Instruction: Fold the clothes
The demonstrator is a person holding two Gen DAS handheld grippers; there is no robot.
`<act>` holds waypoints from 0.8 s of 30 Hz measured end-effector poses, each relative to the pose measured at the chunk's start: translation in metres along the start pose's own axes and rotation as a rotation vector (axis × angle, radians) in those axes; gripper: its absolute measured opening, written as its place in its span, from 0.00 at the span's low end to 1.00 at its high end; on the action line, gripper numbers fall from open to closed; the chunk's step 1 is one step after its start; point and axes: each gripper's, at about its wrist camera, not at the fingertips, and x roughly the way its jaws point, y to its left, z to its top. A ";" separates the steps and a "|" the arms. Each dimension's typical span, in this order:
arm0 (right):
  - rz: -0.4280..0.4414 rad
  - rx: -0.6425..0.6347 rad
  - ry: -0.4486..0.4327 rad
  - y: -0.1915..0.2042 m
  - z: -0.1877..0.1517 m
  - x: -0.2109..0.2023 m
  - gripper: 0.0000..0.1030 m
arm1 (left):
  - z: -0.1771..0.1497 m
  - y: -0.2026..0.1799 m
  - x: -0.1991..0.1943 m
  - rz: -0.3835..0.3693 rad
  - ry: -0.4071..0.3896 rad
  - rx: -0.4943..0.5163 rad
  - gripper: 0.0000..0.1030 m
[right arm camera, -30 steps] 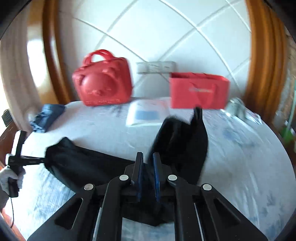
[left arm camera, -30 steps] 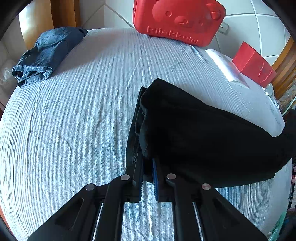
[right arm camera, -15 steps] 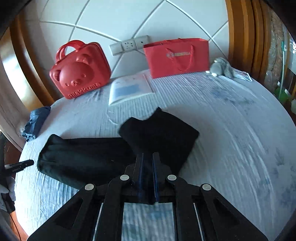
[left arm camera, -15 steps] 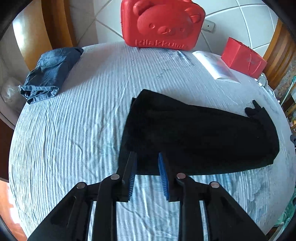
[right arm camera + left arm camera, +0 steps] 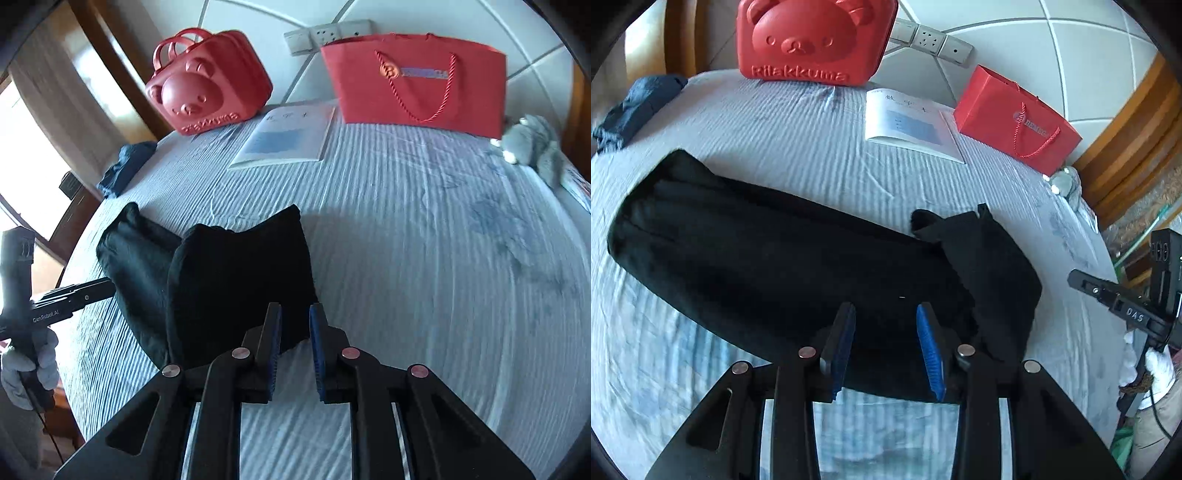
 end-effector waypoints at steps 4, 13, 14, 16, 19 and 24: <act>0.155 -0.059 0.096 -0.022 0.025 0.027 0.41 | -0.003 -0.041 0.017 0.023 -0.008 -0.069 0.40; 0.315 -0.187 0.237 -0.027 0.059 0.084 0.44 | 0.020 -0.078 0.070 0.070 0.001 -0.083 0.45; 0.330 -0.194 0.250 -0.026 0.060 0.089 0.44 | 0.020 -0.080 0.073 0.078 0.001 -0.073 0.45; 0.375 -0.196 0.275 -0.026 0.061 0.100 0.44 | 0.017 -0.083 0.073 0.078 -0.005 -0.060 0.14; 0.446 -0.224 0.305 -0.015 0.057 0.114 0.38 | 0.011 -0.085 0.065 0.084 -0.050 -0.045 0.10; 0.430 -0.387 0.212 0.028 0.064 0.090 0.09 | 0.003 -0.084 0.026 0.138 -0.154 -0.025 0.10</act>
